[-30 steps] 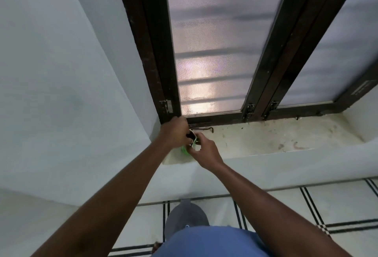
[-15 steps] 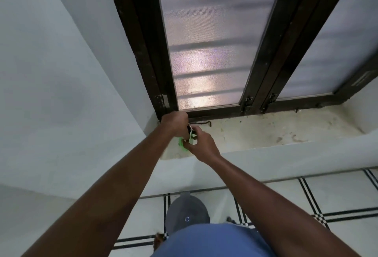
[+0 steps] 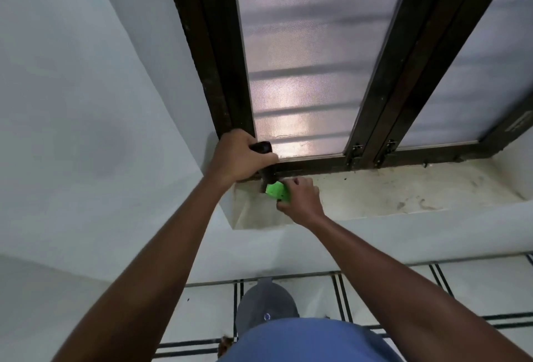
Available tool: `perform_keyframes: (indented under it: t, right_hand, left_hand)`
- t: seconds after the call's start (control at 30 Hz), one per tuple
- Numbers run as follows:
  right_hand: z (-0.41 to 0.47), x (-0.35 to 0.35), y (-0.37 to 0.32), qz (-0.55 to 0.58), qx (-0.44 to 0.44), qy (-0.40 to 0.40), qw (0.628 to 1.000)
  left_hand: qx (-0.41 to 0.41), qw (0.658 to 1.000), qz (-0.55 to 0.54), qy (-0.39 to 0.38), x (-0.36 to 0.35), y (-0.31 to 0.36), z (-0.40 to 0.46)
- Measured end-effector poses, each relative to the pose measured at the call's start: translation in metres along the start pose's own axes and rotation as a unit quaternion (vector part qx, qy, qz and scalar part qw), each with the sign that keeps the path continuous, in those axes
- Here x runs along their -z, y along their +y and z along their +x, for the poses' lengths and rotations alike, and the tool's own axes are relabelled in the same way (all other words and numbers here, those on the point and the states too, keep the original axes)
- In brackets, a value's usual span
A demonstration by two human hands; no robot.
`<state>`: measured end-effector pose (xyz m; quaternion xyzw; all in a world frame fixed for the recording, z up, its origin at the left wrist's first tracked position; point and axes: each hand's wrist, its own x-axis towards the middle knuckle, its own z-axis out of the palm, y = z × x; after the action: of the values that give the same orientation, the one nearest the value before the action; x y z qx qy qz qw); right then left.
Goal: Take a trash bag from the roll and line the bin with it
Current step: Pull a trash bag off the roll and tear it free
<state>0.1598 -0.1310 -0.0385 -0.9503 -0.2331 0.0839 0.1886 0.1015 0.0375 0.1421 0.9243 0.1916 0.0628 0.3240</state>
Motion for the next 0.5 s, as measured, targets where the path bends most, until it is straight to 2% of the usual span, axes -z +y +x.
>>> perform_keyframes:
  t: [0.1,0.17,0.23,0.33,0.43,0.5]
  right_hand:
    - [0.002,0.013,-0.004,0.051,-0.006,-0.029,0.998]
    - [-0.007,0.027,-0.011,0.178,-0.027,-0.051,0.982]
    - [-0.025,0.041,-0.019,0.310,-0.012,-0.044,0.950]
    - [-0.047,0.052,-0.028,0.423,0.040,-0.018,0.905]
    - [-0.056,0.060,-0.036,0.535,-0.010,-0.013,0.845]
    - [-0.060,0.064,-0.041,0.562,-0.041,-0.010,0.826]
  left_hand:
    - [0.064,0.996,-0.063,0.003,0.004,0.009,-0.006]
    - [0.083,0.994,-0.067,0.017,0.004,0.012,-0.009]
    - [0.085,0.995,-0.048,0.021,0.003,0.013,-0.013]
    - [0.101,0.993,-0.059,-0.009,0.002,0.013,-0.014]
    - [0.119,0.979,-0.160,-0.046,-0.003,0.009,-0.012]
    - [0.111,0.968,-0.208,-0.084,-0.010,0.004,-0.015]
